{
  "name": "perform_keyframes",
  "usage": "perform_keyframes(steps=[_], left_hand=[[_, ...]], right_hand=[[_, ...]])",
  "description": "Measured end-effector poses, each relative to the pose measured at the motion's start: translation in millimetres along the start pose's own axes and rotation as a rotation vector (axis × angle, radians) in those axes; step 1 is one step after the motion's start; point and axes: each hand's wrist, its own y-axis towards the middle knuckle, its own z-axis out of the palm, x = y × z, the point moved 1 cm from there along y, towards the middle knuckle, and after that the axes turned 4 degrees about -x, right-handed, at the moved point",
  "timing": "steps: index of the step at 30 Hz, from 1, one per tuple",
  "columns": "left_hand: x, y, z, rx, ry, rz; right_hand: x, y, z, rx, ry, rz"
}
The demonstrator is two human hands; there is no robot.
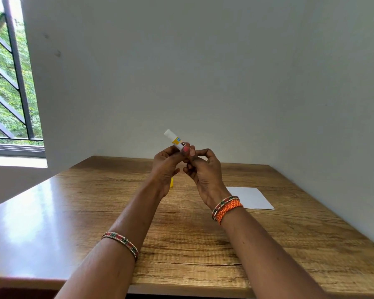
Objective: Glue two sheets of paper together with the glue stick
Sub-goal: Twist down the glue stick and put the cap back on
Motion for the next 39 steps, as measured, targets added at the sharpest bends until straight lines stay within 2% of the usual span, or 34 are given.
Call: perform_keyframes(steps=[4, 7, 12, 17, 19, 21, 26, 31, 34, 37, 39], left_hand=[[-2.0, 0.3, -1.4, 0.097, -0.084, 0.007], [-5.5, 1.2, -4.8, 0.08, -0.145, 0.035], [-5.5, 2.4, -4.8, -0.052, -0.106, 0.038], [-4.1, 3.9, -4.5, -0.127, -0.058, 0.026], [-4.6, 3.3, -4.9, -0.135, -0.069, 0.016], [-5.5, 2.9, -5.4, -0.124, -0.09, 0.013], [-5.8, -1.2, -2.1, -0.075, -0.056, 0.027], [-8.3, -2.3, -2.5, -0.108, -0.014, 0.04], [-9.7, -3.4, -2.8, -0.151, 0.018, 0.043], [-10.1, -5.2, -0.7, -0.172, 0.002, 0.035], [-9.4, -4.6, -0.1, -0.182, -0.005, 0.025]], right_hand=[[3.0, -0.9, -0.6, 0.026, 0.063, 0.117], [3.9, -3.8, -0.6, 0.033, 0.073, 0.179], [3.6, -0.8, -1.5, -0.015, 0.032, 0.01], [0.7, 0.0, -2.2, -0.033, -0.133, -0.164], [2.4, 1.5, -3.3, -0.046, -0.08, -0.103], [5.0, 2.3, -3.9, -0.035, 0.012, 0.037], [2.6, -2.0, -6.3, 0.011, -0.016, 0.282], [8.9, -2.2, -5.8, 0.062, 0.246, 0.298], [7.6, -2.3, -4.8, 0.112, 0.182, 0.222], [5.6, -1.5, -5.7, 0.077, 0.037, 0.107], [8.1, -1.3, -6.9, 0.079, 0.102, 0.158]])
